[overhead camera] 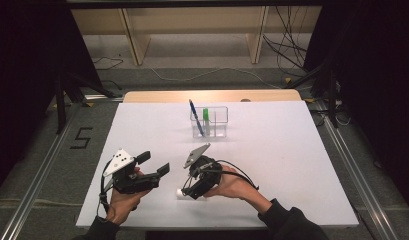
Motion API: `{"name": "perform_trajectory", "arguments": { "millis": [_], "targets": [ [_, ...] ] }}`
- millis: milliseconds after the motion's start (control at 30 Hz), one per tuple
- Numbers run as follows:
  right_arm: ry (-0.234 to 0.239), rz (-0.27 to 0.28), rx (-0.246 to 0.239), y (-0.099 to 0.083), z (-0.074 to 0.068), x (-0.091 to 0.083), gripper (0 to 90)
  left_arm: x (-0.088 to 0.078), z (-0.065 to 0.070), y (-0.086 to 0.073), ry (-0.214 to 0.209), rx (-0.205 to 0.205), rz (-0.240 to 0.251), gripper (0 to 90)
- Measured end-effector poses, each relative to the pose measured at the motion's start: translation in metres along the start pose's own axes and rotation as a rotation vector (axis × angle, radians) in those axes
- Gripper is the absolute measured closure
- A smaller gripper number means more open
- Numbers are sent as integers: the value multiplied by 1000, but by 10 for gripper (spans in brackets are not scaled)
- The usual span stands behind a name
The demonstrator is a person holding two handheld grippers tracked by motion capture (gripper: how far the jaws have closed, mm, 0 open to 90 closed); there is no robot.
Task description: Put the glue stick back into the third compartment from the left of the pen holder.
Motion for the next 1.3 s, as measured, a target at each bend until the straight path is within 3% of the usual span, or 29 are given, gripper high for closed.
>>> {"name": "perform_trajectory", "arguments": {
  "millis": [433, 767, 933, 1300],
  "targets": [
    [18, -64, 1, -5, -2, 11, 244, -1, 0, 1, 9, 1, 12, 150],
    [37, -128, -25, -10, -8, 24, 266, -4, -1, 2, 14, 11, 19, 150],
    [48, -162, -55, -13, -8, 29, 293, -4, -1, 1, 19, 9, 18, 150],
    [64, -217, -53, -12, -10, 35, 403, -4, -2, 2, 24, 7, 26, 150]
  ]
}}
Point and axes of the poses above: each handheld gripper's, and its own axes: x roughly forward along the jaws, y roughly out of its top, z roughly to its right, the point moved 2 cm from there along x, roughly forward along the jaws, and after that the axes turned 13 degrees about z, right-handed, at the moved point
